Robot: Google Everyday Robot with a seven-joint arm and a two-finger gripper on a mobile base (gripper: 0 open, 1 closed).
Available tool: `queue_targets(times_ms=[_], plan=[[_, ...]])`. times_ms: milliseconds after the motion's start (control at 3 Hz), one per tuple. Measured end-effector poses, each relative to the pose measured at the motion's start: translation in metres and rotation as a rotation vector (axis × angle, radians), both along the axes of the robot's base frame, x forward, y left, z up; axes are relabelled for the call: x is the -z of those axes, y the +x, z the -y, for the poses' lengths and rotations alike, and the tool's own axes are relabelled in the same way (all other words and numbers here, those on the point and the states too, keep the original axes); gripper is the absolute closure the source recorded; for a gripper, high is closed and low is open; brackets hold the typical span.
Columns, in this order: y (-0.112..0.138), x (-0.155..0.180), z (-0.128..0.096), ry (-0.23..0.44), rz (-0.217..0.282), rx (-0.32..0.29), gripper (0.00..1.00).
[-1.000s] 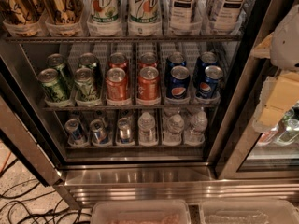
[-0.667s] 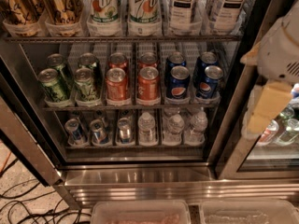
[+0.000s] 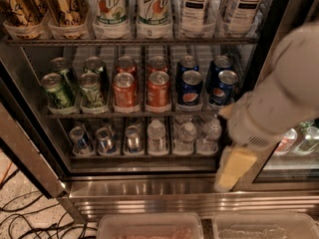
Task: Pick water bottle from bottom shelf of fridge
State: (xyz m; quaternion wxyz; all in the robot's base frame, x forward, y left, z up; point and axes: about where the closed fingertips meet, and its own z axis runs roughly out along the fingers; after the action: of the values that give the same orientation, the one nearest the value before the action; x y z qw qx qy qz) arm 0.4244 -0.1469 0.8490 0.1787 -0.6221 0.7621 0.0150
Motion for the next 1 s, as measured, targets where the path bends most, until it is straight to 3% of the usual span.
queue_targets(times_ms=[333,667,1000], plan=[[-0.010,0.079,-0.025,0.039,-0.039,-0.018,0.00],[-0.019,0.154,-0.046,0.193,-0.076,-0.015,0.00],[-0.012,0.181,-0.085,0.476,-0.018,0.005,0.00]])
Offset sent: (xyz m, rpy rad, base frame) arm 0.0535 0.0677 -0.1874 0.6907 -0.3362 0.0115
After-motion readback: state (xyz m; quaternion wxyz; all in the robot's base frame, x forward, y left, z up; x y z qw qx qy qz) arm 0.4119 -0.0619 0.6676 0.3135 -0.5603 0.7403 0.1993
